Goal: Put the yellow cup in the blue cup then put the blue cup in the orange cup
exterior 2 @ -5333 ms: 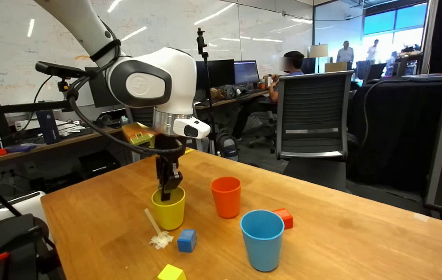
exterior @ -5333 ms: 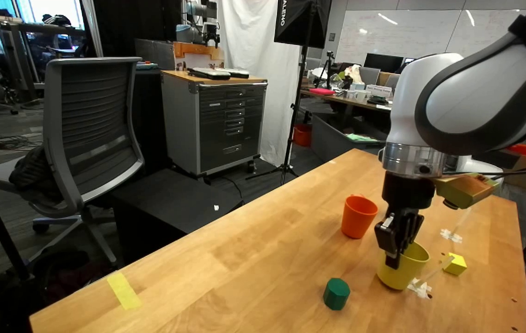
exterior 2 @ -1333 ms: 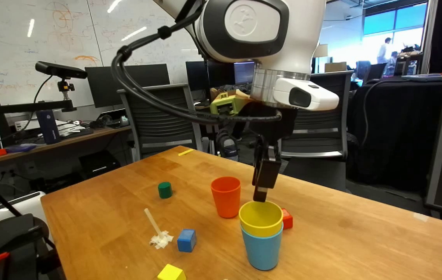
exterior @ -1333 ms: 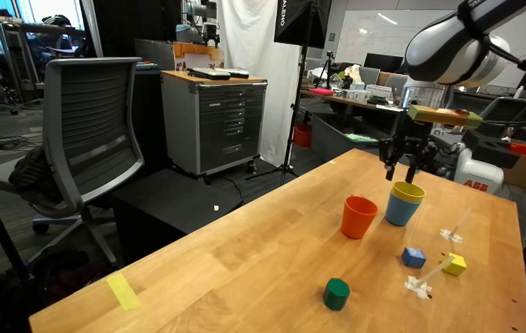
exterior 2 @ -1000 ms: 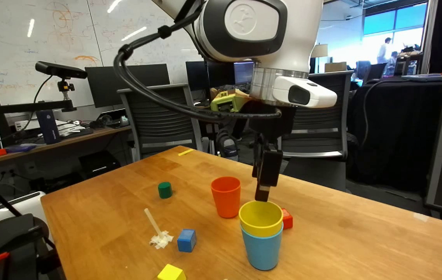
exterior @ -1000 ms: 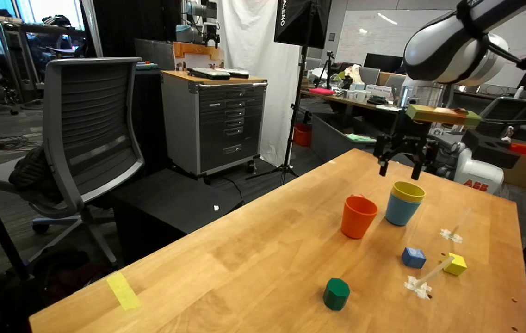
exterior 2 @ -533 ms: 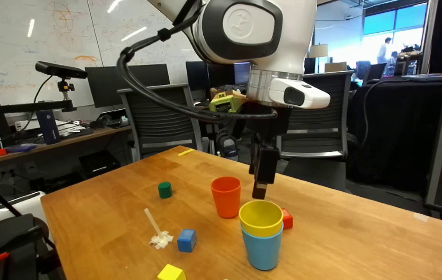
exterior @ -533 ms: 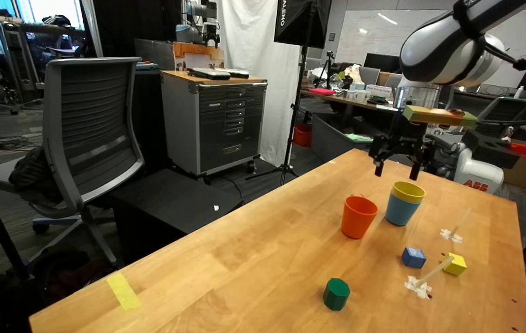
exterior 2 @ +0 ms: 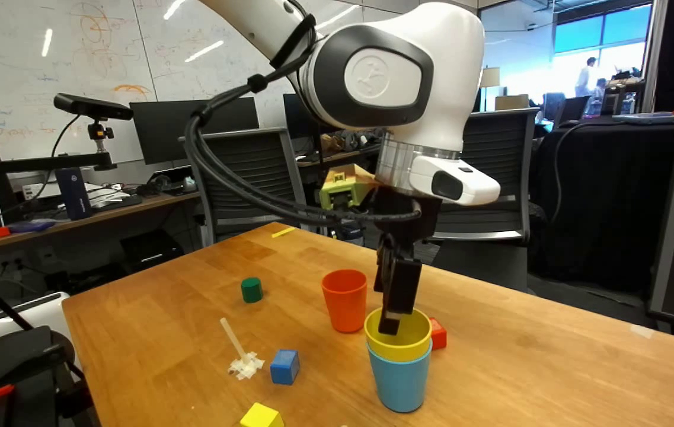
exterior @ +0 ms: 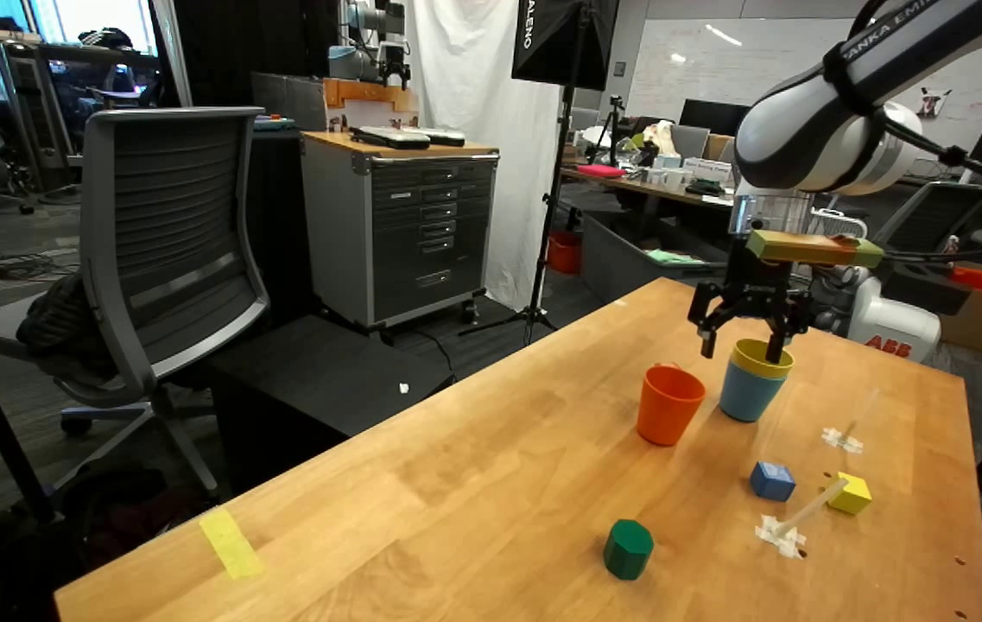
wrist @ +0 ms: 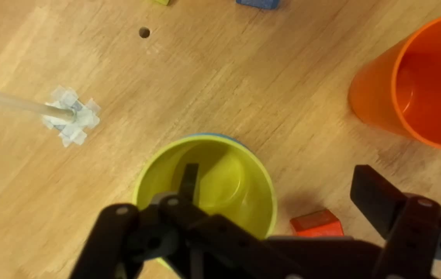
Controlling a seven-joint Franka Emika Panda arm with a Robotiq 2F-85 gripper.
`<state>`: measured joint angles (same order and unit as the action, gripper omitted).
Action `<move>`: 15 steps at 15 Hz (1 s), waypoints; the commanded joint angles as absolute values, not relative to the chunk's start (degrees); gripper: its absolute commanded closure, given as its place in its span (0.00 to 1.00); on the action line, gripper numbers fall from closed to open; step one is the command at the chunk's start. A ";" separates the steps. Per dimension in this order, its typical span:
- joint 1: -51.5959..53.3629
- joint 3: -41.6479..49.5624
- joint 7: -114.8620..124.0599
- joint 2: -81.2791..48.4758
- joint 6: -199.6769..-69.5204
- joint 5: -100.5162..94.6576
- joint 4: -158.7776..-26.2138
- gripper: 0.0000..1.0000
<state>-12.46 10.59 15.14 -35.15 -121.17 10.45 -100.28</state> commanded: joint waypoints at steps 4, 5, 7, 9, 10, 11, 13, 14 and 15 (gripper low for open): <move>-12.58 10.54 14.61 -39.15 -121.46 10.00 -97.95 0.09; -12.57 10.59 14.69 -39.41 -121.55 9.99 -97.79 0.26; -12.55 10.66 14.81 -39.80 -121.30 9.93 -97.28 0.42; -12.56 10.63 14.54 -39.91 -120.78 9.70 -97.03 0.58; -12.54 10.66 14.63 -39.91 -120.74 9.68 -96.97 0.65; -12.51 10.67 14.70 -39.84 -120.75 9.67 -96.94 0.73; -12.30 10.82 15.00 -39.78 -120.83 9.42 -96.94 0.89; -12.20 10.91 15.17 -39.80 -120.91 9.26 -96.92 0.95; -12.15 10.95 15.22 -39.75 -120.92 9.14 -96.96 1.00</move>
